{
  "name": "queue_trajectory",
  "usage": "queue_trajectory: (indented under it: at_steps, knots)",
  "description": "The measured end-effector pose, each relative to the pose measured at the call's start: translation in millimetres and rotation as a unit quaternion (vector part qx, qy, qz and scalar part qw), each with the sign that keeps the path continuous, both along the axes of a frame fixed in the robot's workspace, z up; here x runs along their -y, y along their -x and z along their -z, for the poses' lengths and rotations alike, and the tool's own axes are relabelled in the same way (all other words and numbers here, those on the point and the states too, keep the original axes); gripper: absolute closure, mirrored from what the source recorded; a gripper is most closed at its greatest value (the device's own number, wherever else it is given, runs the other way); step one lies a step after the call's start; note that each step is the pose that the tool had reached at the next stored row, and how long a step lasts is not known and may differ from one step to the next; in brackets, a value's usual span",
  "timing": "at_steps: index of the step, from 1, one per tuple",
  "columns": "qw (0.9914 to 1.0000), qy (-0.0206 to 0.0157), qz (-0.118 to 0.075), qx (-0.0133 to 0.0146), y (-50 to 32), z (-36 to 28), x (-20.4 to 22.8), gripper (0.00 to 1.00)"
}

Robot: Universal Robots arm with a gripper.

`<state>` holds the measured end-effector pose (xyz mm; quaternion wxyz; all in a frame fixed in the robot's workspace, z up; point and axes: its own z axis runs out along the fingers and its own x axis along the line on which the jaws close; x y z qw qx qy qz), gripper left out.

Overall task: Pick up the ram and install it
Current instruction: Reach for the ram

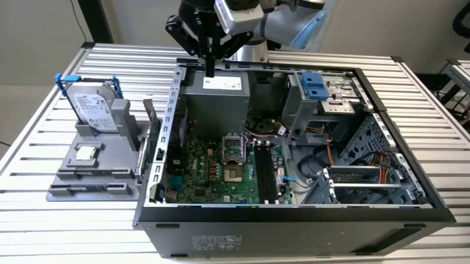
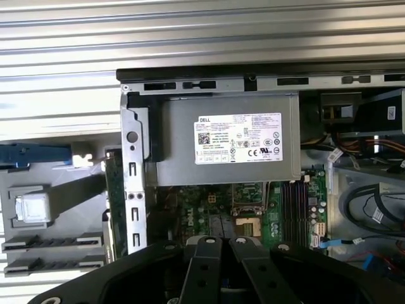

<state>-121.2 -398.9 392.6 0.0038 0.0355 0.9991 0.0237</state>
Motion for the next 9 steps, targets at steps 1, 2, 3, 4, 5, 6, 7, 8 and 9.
queue_trajectory:
  at_steps: [1, 2, 3, 4, 5, 6, 7, 8, 9]
  knots:
    - [1.0, 0.0, 0.0, -0.0005, 0.0, 0.0, 0.0, 1.0]
    - [1.0, 0.0, 0.0, -0.0009, 0.0, 0.0, 0.0, 1.0]
    - [1.0, 0.0, 0.0, -0.0013, 0.0, 0.0, 0.0, 1.0]
    - [1.0, 0.0, 0.0, -0.0017, 0.0, 0.0, 0.0, 1.0]
    - [1.0, 0.0, 0.0, -0.0018, 0.2, 0.0, 0.0, 1.0]
    - [1.0, 0.0, 0.0, -0.0018, 0.8, 0.0, 0.0, 1.0]
    - [1.0, 0.0, 0.0, -0.0018, 1.5, 0.0, 0.0, 1.0]
    - [1.0, 0.0, 0.0, -0.0019, 2.4, 0.0, 0.0, 1.0]
    - [1.0, 0.0, 0.0, -0.0018, 3.2, 0.0, 0.0, 1.0]
